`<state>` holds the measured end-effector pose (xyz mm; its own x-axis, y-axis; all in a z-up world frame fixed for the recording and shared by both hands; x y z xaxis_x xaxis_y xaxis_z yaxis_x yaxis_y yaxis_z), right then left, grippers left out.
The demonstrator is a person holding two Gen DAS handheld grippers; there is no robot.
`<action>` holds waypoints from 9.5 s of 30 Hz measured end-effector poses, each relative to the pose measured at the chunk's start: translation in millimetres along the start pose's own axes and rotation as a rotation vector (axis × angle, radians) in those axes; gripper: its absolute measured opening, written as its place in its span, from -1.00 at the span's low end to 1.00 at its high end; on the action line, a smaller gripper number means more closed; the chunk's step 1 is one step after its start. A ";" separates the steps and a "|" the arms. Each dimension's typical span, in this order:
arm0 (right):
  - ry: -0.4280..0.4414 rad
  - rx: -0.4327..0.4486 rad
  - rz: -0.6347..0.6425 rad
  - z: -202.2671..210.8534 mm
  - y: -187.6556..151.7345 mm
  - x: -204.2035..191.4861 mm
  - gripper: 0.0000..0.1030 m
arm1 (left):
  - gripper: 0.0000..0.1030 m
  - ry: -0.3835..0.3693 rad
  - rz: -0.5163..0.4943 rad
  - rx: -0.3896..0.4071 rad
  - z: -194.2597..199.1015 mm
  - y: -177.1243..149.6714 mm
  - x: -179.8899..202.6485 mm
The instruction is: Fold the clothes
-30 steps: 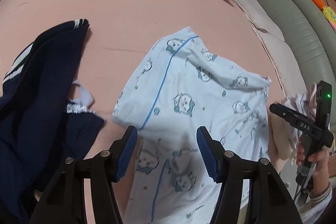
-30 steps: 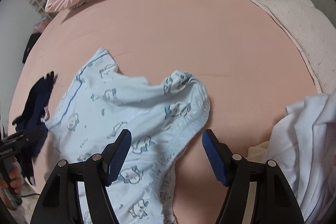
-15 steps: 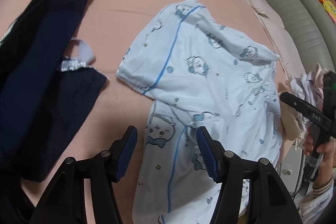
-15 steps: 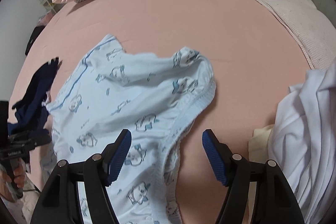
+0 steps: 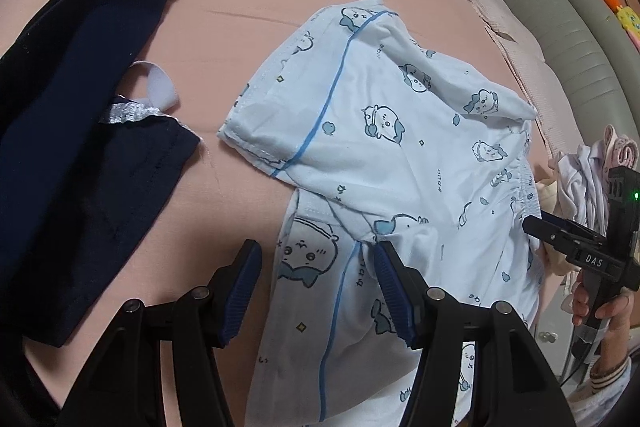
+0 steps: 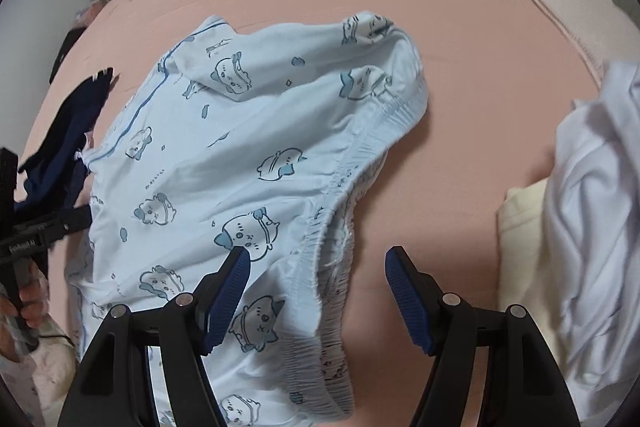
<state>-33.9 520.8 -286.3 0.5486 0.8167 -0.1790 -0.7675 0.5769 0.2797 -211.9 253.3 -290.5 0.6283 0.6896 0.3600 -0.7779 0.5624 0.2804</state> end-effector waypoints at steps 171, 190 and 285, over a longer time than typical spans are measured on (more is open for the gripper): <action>-0.087 0.097 0.257 81.4 -170.0 45.1 -0.77 | -0.82 0.025 -0.086 0.190 85.5 -152.3 45.8; 0.019 0.119 0.351 92.3 -103.3 -5.1 0.24 | 0.22 0.005 0.085 0.140 103.9 -107.0 10.4; -0.386 0.339 -0.217 23.6 109.4 30.1 -0.60 | -0.77 0.213 0.032 0.090 6.0 53.9 4.9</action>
<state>-93.4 608.1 -238.8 0.8130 0.5775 0.0741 -0.5084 0.6420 0.5739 -250.8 284.2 -268.2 0.5836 0.7926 0.1766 -0.7891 0.5023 0.3535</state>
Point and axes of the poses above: each gripper's, at about its wrist camera, not at the fingertips, and z roughly against the way its jaws point, x to its right, y to its top, the point moved 10 cm from there along -z, roughly the way its jaws point, and after that the axes turned 2 degrees about -z, right-handed, at the moved point
